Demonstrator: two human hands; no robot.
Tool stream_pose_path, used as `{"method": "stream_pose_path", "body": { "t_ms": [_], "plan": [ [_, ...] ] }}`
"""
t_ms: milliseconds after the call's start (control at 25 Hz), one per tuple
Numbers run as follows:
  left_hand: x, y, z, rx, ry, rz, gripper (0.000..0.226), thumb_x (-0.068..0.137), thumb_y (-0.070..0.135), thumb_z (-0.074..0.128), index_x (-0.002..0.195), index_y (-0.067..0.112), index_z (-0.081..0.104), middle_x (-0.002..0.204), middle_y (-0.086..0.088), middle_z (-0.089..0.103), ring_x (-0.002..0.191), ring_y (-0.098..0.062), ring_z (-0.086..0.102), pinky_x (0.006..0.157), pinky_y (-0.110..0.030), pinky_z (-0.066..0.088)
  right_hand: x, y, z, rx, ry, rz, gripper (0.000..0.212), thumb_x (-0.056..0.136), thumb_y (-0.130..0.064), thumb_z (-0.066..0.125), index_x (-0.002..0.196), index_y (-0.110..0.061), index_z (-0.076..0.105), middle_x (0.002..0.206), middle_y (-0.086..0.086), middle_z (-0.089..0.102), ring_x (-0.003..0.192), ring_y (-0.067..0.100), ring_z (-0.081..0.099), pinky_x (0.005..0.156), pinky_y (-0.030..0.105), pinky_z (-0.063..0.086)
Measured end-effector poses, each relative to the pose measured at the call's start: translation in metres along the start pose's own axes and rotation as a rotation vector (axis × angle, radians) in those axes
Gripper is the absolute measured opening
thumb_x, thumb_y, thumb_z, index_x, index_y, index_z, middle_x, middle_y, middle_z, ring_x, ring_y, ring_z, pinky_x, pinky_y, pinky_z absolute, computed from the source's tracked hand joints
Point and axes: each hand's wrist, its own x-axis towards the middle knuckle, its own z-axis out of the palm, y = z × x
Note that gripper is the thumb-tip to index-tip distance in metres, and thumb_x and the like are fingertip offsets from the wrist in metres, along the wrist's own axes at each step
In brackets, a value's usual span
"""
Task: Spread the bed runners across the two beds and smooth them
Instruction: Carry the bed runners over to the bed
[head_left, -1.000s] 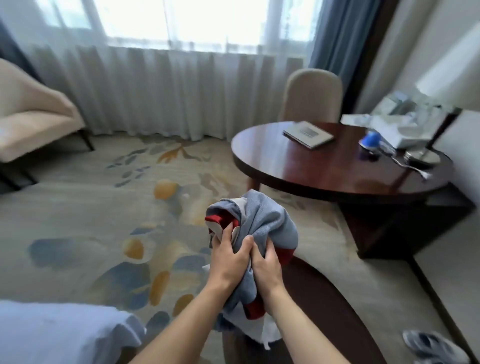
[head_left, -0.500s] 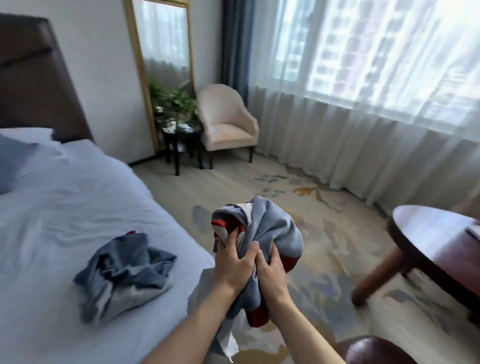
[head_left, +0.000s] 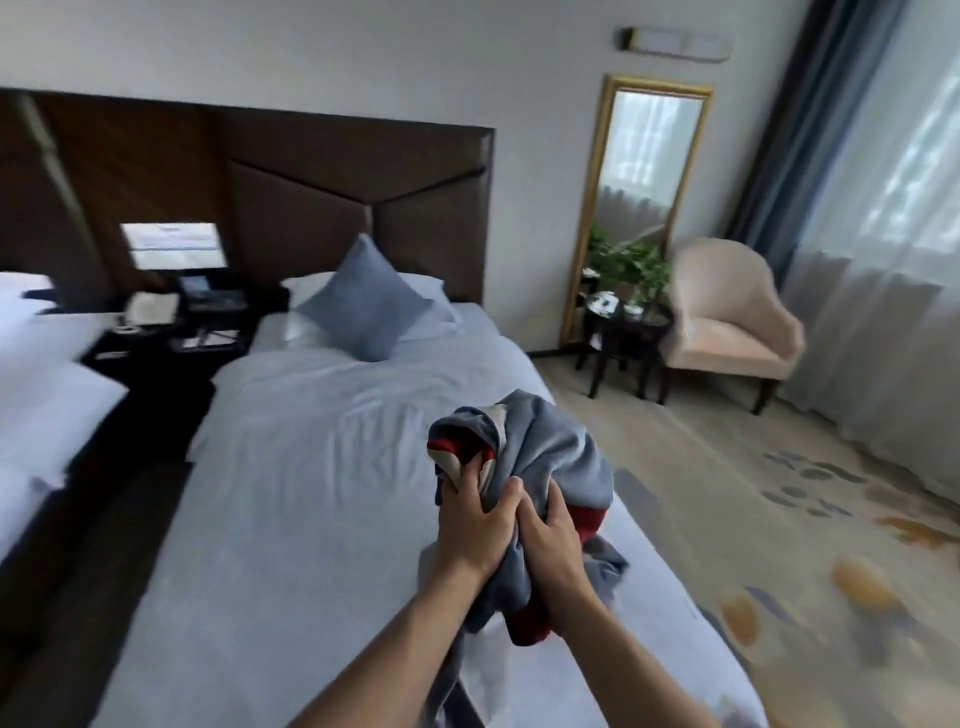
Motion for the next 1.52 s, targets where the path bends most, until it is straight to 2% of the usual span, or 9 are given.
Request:
{"method": "stream_pose_path", "body": {
  "t_ms": [160,240,400,520,720,880,1080,1320,1520],
  "plan": [
    [0.023,-0.028,-0.126,0.021,0.195,-0.034,0.063,0.074,0.062,0.052,0.126,0.029,0.056,0.124,-0.008,0.058,0.117,-0.022,0.056,0.103,-0.045,0.047,0.0,-0.021,0.13,-0.013,-0.19,-0.045,0.06,0.08,-0.064,0.06,0.135,-0.039,0.053,0.12,-0.012,0.071,0.115,0.009,0.064,0.104,0.044,0.05],
    [0.024,-0.038,-0.188,0.025,0.311,-0.057,0.06,0.075,0.061,0.052,0.125,0.028,0.055,0.125,-0.009,0.057,0.118,-0.023,0.055,0.104,-0.044,0.045,-0.007,-0.032,0.192,-0.022,-0.318,-0.049,0.067,0.078,-0.065,0.059,0.139,-0.037,0.05,0.124,-0.011,0.069,0.117,0.01,0.063,0.105,0.043,0.049],
    [0.017,-0.06,-0.304,0.038,0.545,-0.109,0.053,0.088,0.045,0.059,0.137,0.026,0.049,0.141,-0.011,0.044,0.128,-0.024,0.047,0.108,-0.032,0.037,-0.03,-0.051,0.311,-0.035,-0.573,-0.061,0.076,0.076,-0.066,0.059,0.144,-0.033,0.046,0.128,-0.007,0.067,0.12,0.013,0.062,0.106,0.044,0.049],
    [0.006,-0.08,-0.39,0.103,0.721,-0.151,0.049,0.093,0.042,0.057,0.138,0.026,0.047,0.144,-0.008,0.041,0.13,-0.022,0.046,0.106,-0.03,0.035,-0.055,-0.064,0.4,-0.037,-0.78,-0.101,0.071,0.077,-0.064,0.058,0.14,-0.034,0.05,0.123,-0.008,0.07,0.115,0.013,0.065,0.102,0.044,0.052],
    [-0.038,-0.101,-0.516,0.139,1.034,-0.246,0.044,0.087,0.049,0.054,0.125,0.027,0.053,0.123,-0.006,0.055,0.112,-0.017,0.056,0.102,-0.039,0.048,-0.123,-0.082,0.53,-0.05,-1.08,-0.141,0.06,0.078,-0.059,0.059,0.133,-0.034,0.054,0.109,-0.01,0.074,0.103,0.011,0.069,0.096,0.043,0.056],
    [-0.094,-0.118,-0.605,0.135,1.242,-0.275,0.037,0.091,0.041,0.056,0.125,0.03,0.052,0.115,-0.001,0.057,0.105,-0.012,0.058,0.097,-0.037,0.051,-0.197,-0.083,0.621,-0.077,-1.289,-0.174,0.046,0.087,-0.051,0.058,0.128,-0.03,0.056,0.101,-0.007,0.075,0.097,0.013,0.071,0.091,0.043,0.058],
    [-0.157,-0.159,-0.718,0.173,1.384,-0.347,0.049,0.092,0.044,0.057,0.138,0.034,0.044,0.123,-0.003,0.053,0.11,-0.015,0.057,0.099,-0.037,0.049,-0.292,-0.075,0.726,-0.111,-1.407,-0.173,0.064,0.078,-0.062,0.054,0.132,-0.029,0.052,0.106,-0.005,0.073,0.1,0.015,0.07,0.092,0.043,0.058],
    [-0.198,-0.211,-0.871,0.185,1.364,-0.367,0.052,0.094,0.045,0.058,0.141,0.032,0.042,0.13,-0.004,0.051,0.115,-0.019,0.056,0.102,-0.043,0.049,-0.381,-0.074,0.862,-0.126,-1.381,-0.167,0.07,0.079,-0.063,0.054,0.136,-0.023,0.051,0.106,-0.005,0.073,0.101,0.014,0.069,0.093,0.041,0.057],
    [-0.212,-0.238,-0.979,0.163,1.367,-0.368,0.052,0.094,0.044,0.057,0.142,0.032,0.042,0.129,-0.003,0.052,0.116,-0.019,0.056,0.102,-0.041,0.049,-0.429,-0.078,0.968,-0.159,-1.397,-0.138,0.073,0.076,-0.066,0.056,0.135,-0.024,0.05,0.107,-0.004,0.073,0.104,0.017,0.069,0.093,0.044,0.057]
  ]
}}
